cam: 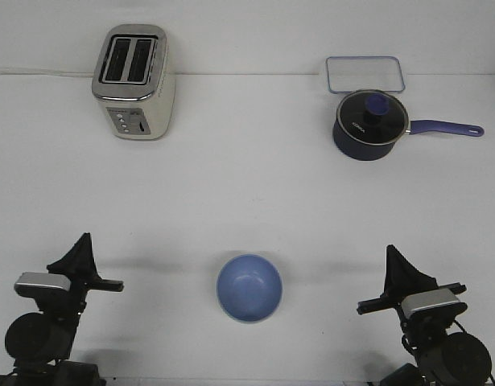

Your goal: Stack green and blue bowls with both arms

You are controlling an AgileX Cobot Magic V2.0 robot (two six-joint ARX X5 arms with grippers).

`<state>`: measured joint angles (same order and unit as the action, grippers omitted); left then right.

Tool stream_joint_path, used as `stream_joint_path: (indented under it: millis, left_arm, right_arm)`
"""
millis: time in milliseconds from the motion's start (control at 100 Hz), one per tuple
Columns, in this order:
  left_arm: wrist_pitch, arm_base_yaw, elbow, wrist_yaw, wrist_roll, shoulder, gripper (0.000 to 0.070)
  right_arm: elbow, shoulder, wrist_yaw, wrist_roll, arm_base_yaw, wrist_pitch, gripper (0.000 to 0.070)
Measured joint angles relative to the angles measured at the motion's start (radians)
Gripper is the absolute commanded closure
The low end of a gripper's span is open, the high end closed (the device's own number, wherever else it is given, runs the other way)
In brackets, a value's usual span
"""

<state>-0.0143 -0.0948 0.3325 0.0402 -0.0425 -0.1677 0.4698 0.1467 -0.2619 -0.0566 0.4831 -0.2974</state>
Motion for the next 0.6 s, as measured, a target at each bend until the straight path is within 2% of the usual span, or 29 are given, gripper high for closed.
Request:
stream_joint_path:
  millis: [90,180,450,600]
  left_arm:
    - [0.005,0.048,-0.087,-0.063,0.004,0.040,0.0685]
    - [0.037,0.082,-0.161,-0.089,0.016,0.093,0.0685]
    - [0.100,0.094,-0.299,-0.092,0.051,0.163,0.0685]
    - [0.151,0.094,-0.299,-0.092,0.056,0.163,0.0685]
  right_arm:
    - [0.000,0.000,0.000,0.000,0.000,0.000,0.0700]
    - [0.000,0.000,0.000,0.000,0.000,0.000,0.0700]
    - [0.000,0.000,0.000,0.000,0.000,0.000,0.0700]
    - [0.000,0.000,0.000,0.000,0.000,0.000,0.0700]
